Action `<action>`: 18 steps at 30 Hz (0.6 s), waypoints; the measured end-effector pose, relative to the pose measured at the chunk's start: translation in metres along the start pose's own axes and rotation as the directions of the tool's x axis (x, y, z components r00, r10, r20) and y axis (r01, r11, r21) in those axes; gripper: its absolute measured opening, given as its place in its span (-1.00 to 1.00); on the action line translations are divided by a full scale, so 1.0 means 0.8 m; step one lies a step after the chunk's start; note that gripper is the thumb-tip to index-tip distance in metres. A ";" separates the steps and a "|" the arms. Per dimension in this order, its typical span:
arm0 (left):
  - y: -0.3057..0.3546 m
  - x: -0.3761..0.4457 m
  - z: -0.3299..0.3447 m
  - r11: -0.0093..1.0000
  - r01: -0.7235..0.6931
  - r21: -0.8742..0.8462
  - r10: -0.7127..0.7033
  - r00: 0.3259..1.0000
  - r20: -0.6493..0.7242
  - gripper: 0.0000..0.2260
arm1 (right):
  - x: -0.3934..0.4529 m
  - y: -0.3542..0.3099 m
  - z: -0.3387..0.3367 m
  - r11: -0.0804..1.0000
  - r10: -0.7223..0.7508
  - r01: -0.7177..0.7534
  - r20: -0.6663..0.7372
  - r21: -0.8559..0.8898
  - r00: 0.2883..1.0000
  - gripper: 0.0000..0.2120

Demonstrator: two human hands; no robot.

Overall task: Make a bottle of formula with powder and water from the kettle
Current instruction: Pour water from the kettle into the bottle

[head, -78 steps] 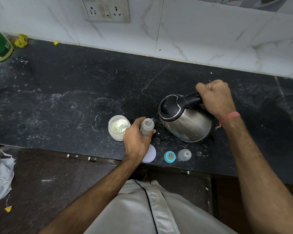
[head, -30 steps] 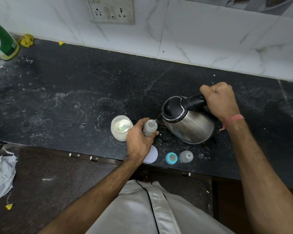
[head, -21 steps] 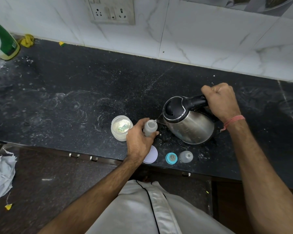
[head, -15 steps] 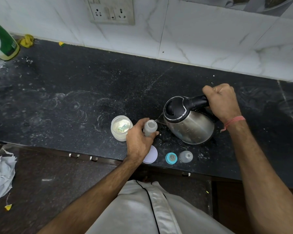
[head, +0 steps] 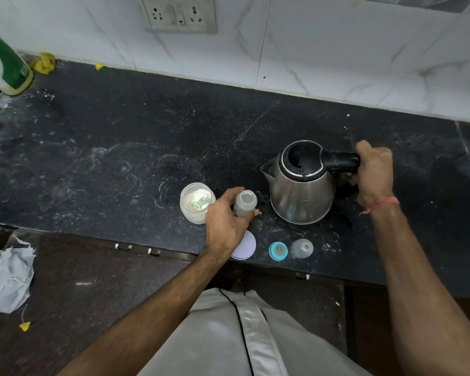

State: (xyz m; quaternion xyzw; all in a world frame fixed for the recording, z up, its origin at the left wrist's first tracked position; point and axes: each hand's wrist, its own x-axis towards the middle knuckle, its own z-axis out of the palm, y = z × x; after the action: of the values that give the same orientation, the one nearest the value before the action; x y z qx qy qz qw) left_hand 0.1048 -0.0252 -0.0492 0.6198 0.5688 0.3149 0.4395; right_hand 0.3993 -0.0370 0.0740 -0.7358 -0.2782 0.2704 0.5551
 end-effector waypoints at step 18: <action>0.003 -0.007 -0.001 0.999 0.000 -0.052 0.008 0.988 0.152 -0.52 | 0.012 0.020 0.051 0.969 0.093 -0.103 0.056 0.225 0.994 -0.69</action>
State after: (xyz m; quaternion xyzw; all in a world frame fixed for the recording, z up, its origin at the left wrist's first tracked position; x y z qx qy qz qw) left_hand 0.1043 -0.0305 -0.0462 0.6318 0.5238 0.2820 0.4969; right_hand 0.3793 -0.0068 0.0478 -0.6740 -0.2212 0.3439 0.6152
